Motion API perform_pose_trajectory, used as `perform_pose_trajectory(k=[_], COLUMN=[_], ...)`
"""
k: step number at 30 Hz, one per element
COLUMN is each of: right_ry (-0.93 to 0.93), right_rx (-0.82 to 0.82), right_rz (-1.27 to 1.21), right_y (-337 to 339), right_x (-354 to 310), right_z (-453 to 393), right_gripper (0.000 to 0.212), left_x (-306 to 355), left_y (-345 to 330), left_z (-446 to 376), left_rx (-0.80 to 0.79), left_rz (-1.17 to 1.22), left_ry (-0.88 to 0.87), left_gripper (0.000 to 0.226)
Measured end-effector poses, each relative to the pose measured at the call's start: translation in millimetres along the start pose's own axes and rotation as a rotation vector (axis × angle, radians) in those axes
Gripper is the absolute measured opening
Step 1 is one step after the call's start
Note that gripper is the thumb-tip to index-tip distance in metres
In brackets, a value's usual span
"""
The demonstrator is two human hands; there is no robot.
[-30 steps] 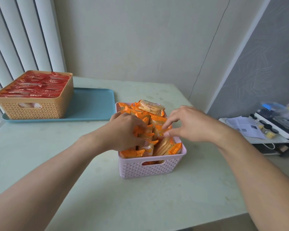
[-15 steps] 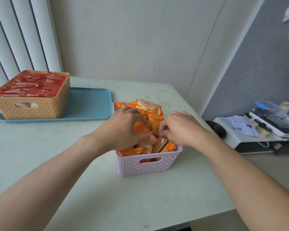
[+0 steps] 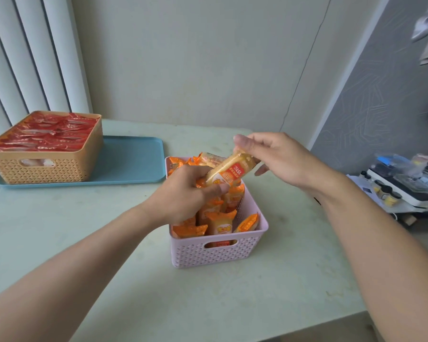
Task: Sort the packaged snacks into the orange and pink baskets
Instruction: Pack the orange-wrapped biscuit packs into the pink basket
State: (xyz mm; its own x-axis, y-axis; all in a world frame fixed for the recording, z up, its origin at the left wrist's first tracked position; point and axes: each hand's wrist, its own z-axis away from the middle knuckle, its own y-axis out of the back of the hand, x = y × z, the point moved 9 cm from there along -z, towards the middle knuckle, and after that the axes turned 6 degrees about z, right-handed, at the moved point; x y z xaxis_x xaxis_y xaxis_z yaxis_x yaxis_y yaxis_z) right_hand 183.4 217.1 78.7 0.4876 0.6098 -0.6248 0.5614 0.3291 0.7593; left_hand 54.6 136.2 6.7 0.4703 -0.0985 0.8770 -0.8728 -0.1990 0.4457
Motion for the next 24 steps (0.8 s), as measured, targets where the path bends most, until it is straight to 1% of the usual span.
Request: perform_pose_trajectory(k=[2, 4, 7, 9, 11, 12, 14, 16, 18, 20, 21, 22, 24], right_ry=[-0.015, -0.012, -0.042, -0.034, -0.028, -0.022, 0.018, 0.093, 0.120, 0.077, 0.052, 0.040, 0.027], right_rx=[-0.085, -0.081, -0.034, 0.007, -0.023, -0.069, -0.152, -0.118, -0.094, -0.101, -0.091, -0.077, -0.084], right_rz=[-0.109, -0.108, -0.140, -0.256, -0.290, -0.247, -0.095, -0.005, -0.038, -0.091, -0.074, 0.001, 0.205], right_y=[-6.2, -6.6, -3.6, 2.9, 3.2, -1.1, -14.0, -19.8, -22.7, -22.4, -20.0, -17.0, -16.5], right_x=[4.8, 10.8, 18.3, 19.5, 20.1, 21.4, 21.7, 16.3, 14.6, 22.3, 27.3, 32.1, 40.9], right_z=[2.7, 2.8, 3.0, 4.2, 6.5, 7.0, 8.5, 8.3, 7.1, 5.1, 4.4, 3.1, 1.4], right_gripper=[0.051, 0.044, 0.035, 0.025, 0.020, 0.021, 0.024, 0.028, 0.035, 0.049, 0.056, 0.058, 0.047], left_x=[-3.7, -4.2, -1.2, 6.0, 8.7, 9.5, 11.1, 13.2, 11.5, 6.3, 4.5, 2.8, 0.3], left_y=[-1.3, -5.9, -13.4, -7.4, 8.8, 17.0, 27.6, 26.3, 22.7, 19.2, 16.4, 12.2, -0.9], left_z=[-1.1, -1.3, 0.3, 0.8, -0.4, -0.2, 0.9, 1.5, 1.1, -0.5, -1.1, -1.2, 1.1], left_rx=[-0.014, -0.045, -0.075, -0.001, 0.146, 0.210, 0.281, 0.267, 0.255, 0.231, 0.201, 0.155, 0.017], left_rz=[0.032, 0.052, 0.030, 0.086, 0.221, 0.274, 0.261, 0.202, 0.164, 0.146, 0.120, 0.053, -0.224], left_ry=[0.023, 0.004, -0.045, -0.086, -0.129, -0.139, -0.156, -0.152, -0.138, -0.097, -0.069, -0.045, -0.030], left_gripper=[0.026, 0.029, 0.043, 0.037, 0.035, 0.036, 0.039, 0.039, 0.040, 0.045, 0.052, 0.061, 0.073])
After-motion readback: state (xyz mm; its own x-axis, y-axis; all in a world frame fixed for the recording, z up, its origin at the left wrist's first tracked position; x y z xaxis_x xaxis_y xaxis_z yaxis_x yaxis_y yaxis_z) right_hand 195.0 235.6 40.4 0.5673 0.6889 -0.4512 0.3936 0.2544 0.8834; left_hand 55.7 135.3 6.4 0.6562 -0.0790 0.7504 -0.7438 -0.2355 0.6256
